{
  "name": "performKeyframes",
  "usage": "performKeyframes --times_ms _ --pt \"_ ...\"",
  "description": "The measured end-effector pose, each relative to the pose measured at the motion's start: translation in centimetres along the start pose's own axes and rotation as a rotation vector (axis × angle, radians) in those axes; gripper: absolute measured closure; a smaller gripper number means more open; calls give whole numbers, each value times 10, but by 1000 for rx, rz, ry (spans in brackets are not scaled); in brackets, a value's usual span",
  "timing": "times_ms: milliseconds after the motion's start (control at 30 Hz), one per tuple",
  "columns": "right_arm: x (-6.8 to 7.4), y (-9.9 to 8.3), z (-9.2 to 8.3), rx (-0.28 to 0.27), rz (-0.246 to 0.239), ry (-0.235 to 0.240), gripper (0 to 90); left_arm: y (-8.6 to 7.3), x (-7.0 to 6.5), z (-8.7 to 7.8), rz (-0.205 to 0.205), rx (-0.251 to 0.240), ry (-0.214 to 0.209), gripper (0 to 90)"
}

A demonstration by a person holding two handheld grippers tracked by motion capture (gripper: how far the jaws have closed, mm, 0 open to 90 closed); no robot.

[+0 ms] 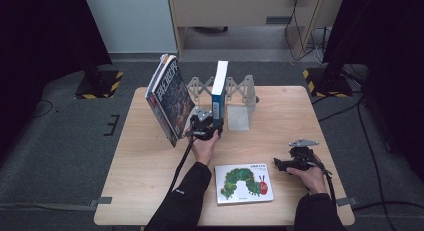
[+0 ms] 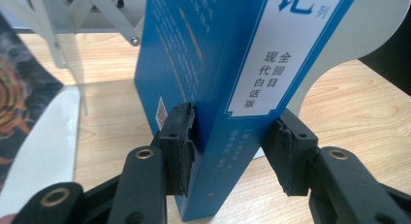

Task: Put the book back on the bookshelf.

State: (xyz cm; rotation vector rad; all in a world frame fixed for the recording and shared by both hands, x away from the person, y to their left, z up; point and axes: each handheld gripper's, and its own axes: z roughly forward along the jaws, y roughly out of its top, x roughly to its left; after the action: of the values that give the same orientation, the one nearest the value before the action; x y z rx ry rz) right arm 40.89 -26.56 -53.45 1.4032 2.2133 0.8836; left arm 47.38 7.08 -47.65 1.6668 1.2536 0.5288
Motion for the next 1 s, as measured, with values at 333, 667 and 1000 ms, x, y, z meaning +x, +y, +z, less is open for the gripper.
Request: performKeyframes --times_ms 333,667,1000 --pt "0 0 0 -5 2 3 62 4 -9 11 -10 -4 -15 521" --pt "0 0 0 -5 -4 3 61 -3 -4 2 24 -11 -76 474" --pt "1 -3 1 -25 -11 -6 55 -9 2 -28 93 24 -126 391"
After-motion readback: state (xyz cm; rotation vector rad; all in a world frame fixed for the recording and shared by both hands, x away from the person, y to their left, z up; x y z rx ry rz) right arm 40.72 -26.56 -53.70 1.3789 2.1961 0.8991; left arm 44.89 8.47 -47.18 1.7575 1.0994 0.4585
